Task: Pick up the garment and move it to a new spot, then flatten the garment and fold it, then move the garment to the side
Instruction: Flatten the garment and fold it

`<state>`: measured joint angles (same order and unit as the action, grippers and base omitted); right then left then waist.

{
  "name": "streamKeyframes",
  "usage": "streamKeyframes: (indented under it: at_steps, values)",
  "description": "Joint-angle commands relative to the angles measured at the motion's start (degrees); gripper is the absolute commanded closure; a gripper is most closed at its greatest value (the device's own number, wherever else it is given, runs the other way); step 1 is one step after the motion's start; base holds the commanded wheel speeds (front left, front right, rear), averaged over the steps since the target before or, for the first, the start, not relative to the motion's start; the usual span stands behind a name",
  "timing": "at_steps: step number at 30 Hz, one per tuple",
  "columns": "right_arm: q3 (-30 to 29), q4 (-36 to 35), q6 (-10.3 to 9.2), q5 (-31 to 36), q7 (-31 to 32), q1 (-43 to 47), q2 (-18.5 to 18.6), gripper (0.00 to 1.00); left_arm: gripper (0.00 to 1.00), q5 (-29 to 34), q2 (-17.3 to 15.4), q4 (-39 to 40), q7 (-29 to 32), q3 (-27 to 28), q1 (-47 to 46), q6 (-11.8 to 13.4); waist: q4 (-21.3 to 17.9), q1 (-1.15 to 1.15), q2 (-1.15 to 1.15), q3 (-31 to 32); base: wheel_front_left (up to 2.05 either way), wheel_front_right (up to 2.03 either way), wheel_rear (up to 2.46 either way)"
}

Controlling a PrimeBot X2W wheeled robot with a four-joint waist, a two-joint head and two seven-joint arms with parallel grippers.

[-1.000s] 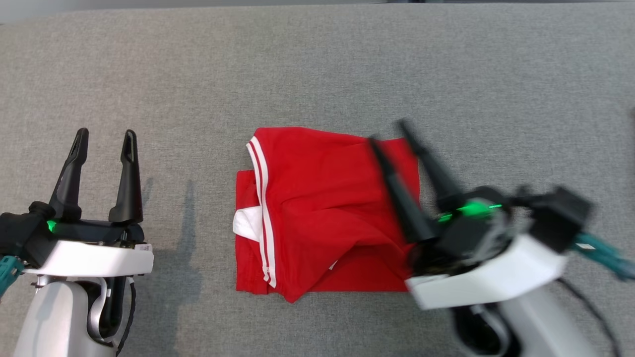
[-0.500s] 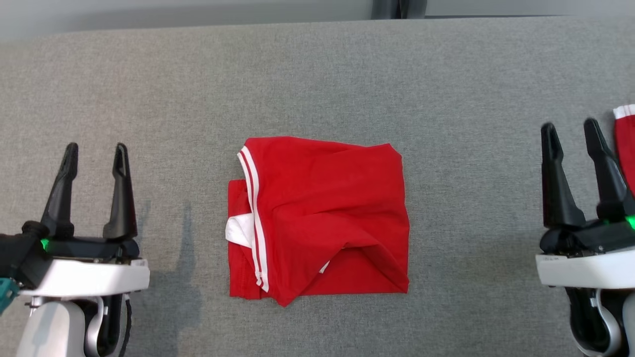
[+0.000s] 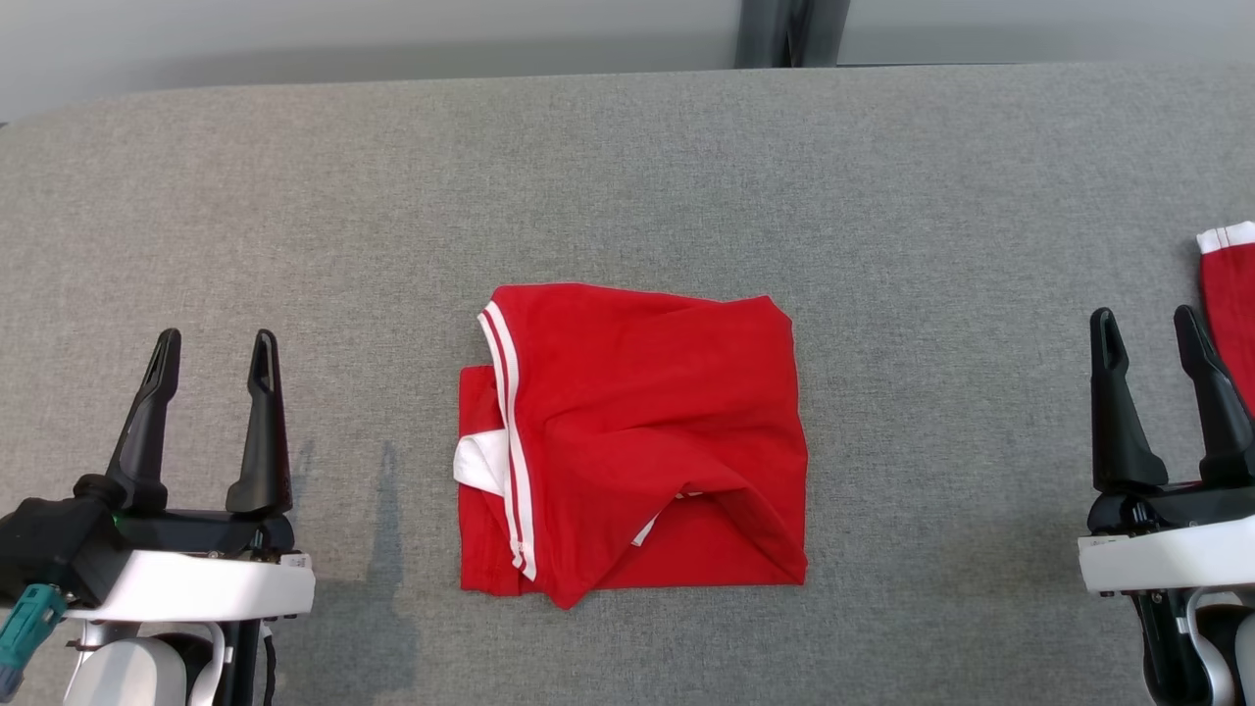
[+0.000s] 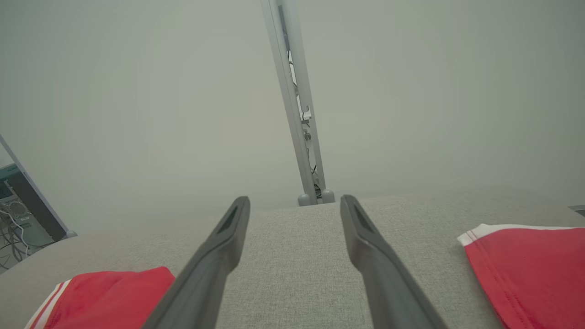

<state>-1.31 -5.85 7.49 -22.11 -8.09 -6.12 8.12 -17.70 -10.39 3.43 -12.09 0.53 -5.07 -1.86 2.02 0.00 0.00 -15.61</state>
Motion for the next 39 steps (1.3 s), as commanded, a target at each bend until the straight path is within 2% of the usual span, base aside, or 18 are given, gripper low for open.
streamKeyframes:
  at_steps: [1, 11, 12, 13, 17, 20, 25, 27, 28, 31, 39]
  values:
    - [-0.07, 0.36, 0.01, -0.23, 0.07, 0.42, 0.55, 0.00, 0.00, 0.12, -0.33, 0.28, 0.17, -0.10, 0.01, 0.33, 0.09, 0.00, 0.00, 0.05, 0.00, 0.00, 0.00]
    - [-0.06, 1.76, 0.01, 0.40, 0.66, -0.02, 0.98, 0.00, 0.00, -0.05, -0.57, 0.32, 0.37, -0.75, -0.48, 0.52, 0.48, 0.00, 0.00, -0.05, 0.00, 0.00, 0.00]
    - [-0.01, 1.87, 0.01, 0.39, 0.88, -0.03, 1.03, 0.57, 0.00, -0.08, -0.59, 0.34, 0.35, -0.80, -0.49, 0.55, 0.52, 0.00, 0.00, -0.08, 0.00, 0.00, 0.00]
    - [-0.14, 1.86, 0.01, 0.20, 0.78, -0.10, 0.91, 1.00, 0.00, -0.15, -0.60, 0.36, 0.35, -0.86, -0.56, 0.57, 0.59, 0.00, 0.00, -0.15, 0.00, 0.00, 0.00]
    - [1.63, 1.39, 0.02, 0.86, 1.66, -1.73, 1.67, 1.00, 0.00, -0.43, -0.56, 0.40, 0.20, -1.08, -1.29, 0.58, 1.10, 0.00, 0.00, -0.70, 0.00, 0.00, 0.00]
    - [5.37, 0.93, 0.01, 1.14, 2.67, -4.44, 2.68, 1.00, 0.00, -0.59, -0.39, 0.46, 0.01, -1.35, -1.83, 0.40, 1.68, 0.00, 0.00, -1.46, 0.00, 0.00, 0.00]
    - [17.26, 3.14, 0.01, -0.08, 4.59, -11.04, 4.70, 1.00, 0.00, -0.99, 0.27, -0.08, -0.48, -2.28, -3.35, -0.08, 3.32, 0.00, 0.00, -2.91, 0.00, 0.00, 0.00]
    - [22.64, 5.22, 0.01, -0.82, 4.97, -13.58, 5.60, 1.00, 0.00, -1.19, 0.66, -0.52, -0.76, -2.68, -4.00, -0.30, 4.19, 0.00, 0.00, -3.44, 0.00, 0.00, 0.00]
    - [27.51, 7.50, 0.01, -1.85, 4.90, -16.06, 6.18, 1.00, 0.00, -1.20, 1.01, -0.95, -1.04, -3.05, -4.63, -0.56, 5.10, 0.00, 0.00, -4.00, 0.00, 0.00, 0.00]
    - [34.43, 11.48, 0.01, -3.73, 4.30, -19.41, 7.07, 1.00, 0.00, -1.41, 1.39, -1.55, -1.47, -3.56, -5.30, -0.76, 6.17, 0.00, 0.00, -4.66, 0.00, 0.00, 0.00]
    - [46.36, 20.78, 0.01, -8.71, 2.42, -25.14, 7.99, 1.00, 0.00, -1.73, 2.10, -3.21, -2.22, -4.01, -6.43, -1.49, 7.59, 0.00, 0.00, -5.96, 0.00, 0.00, 0.00]
